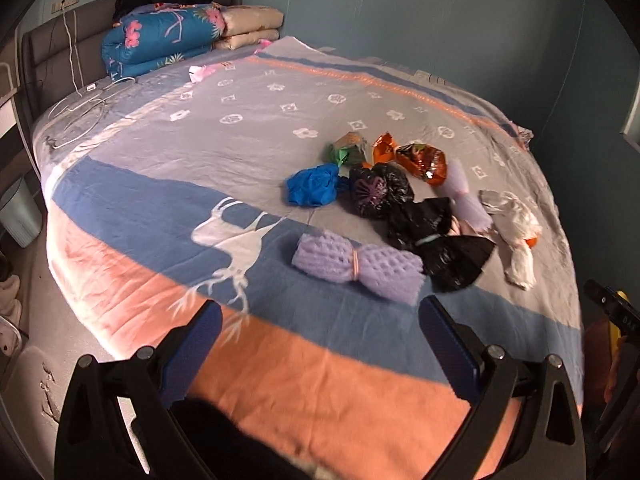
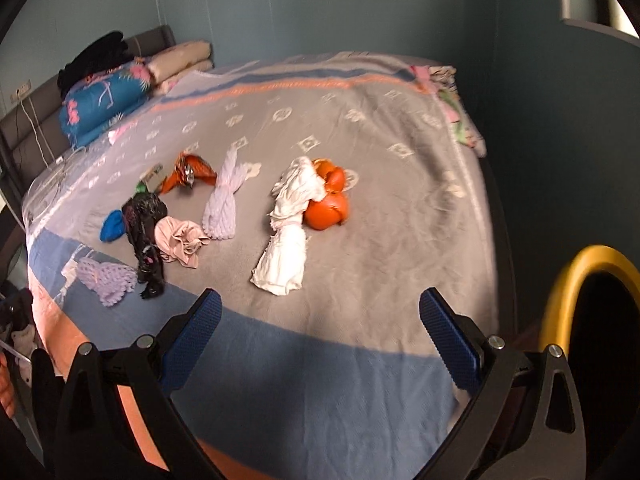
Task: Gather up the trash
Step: 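Grasp the white tissue bundle with the right tool while the left tool grasps the lilac mesh net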
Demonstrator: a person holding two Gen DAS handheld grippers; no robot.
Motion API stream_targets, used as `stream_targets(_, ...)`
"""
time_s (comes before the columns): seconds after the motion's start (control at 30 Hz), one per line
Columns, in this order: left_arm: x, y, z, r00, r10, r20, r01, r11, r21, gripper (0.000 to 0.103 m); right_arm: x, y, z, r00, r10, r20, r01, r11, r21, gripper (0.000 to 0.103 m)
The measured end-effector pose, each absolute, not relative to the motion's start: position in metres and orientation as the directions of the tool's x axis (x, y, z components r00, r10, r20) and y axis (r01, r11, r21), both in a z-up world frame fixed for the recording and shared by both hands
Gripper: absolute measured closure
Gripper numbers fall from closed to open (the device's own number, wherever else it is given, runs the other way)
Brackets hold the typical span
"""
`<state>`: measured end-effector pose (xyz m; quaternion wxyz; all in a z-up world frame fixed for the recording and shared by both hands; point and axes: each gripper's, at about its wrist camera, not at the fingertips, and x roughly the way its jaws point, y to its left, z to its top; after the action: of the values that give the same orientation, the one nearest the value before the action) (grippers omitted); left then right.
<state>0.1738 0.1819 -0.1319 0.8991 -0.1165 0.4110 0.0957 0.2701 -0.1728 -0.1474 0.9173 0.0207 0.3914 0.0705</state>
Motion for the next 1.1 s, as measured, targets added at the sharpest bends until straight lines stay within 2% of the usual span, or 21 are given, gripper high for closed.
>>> stream_targets(0.37, 0.233, 0.181, -0.178, 0.592, 0.039, -0.805, -0.277, 0.948, -0.158, 0.009, 0.343, -0.135, -0.179, 0.617, 0.133, -0.776, -0.112, 0.990, 0.081, 0.008)
stream_targets(0.57, 0.251, 0.184, -0.195, 0.575, 0.025, -0.817, -0.284, 0.943, -0.171, 0.024, 0.366, -0.117, -0.191, 0.595, 0.124, -0.795, -0.122, 0.991, 0.063, 0.008)
stream_targets(0.6, 0.256, 0.183, -0.200, 0.566, 0.027, -0.824, -0.285, 0.944, -0.164, 0.030, 0.372, -0.114, -0.194, 0.588, 0.113, -0.801, -0.113, 0.992, 0.058, 0.013)
stream_targets(0.63, 0.259, 0.181, -0.204, 0.554, 0.015, -0.832, -0.279, 0.945, -0.169, 0.035, 0.375, -0.114, -0.196, 0.583, 0.107, -0.805, -0.108, 0.993, 0.054, 0.025)
stream_targets(0.7, 0.265, 0.176, -0.209, 0.552, 0.004, -0.834, -0.271, 0.947, -0.175, 0.039, 0.383, -0.112, -0.203, 0.565, 0.087, -0.821, -0.099, 0.994, 0.037, 0.034)
stream_targets(0.77, 0.269, 0.169, -0.209, 0.565, 0.030, -0.825, -0.254, 0.957, -0.139, 0.048, 0.391, -0.110, -0.213, 0.529, 0.100, -0.843, -0.104, 0.993, 0.052, 0.042)
stream_targets(0.93, 0.269, 0.159, -0.206, 0.592, 0.041, -0.805, -0.231, 0.965, -0.121, 0.070, 0.399, -0.110, -0.229, 0.486, 0.092, -0.869, -0.068, 0.995, 0.067, 0.075)
stream_targets(1.03, 0.265, 0.161, -0.204, 0.607, 0.037, -0.794, -0.234, 0.963, -0.135, 0.076, 0.400, -0.116, -0.229, 0.477, 0.132, -0.869, -0.054, 0.991, 0.120, 0.088)
stream_targets(1.1, 0.263, 0.166, -0.202, 0.615, 0.015, -0.788, -0.241, 0.956, -0.170, 0.078, 0.398, -0.122, -0.227, 0.466, 0.174, -0.868, -0.046, 0.984, 0.173, 0.090)
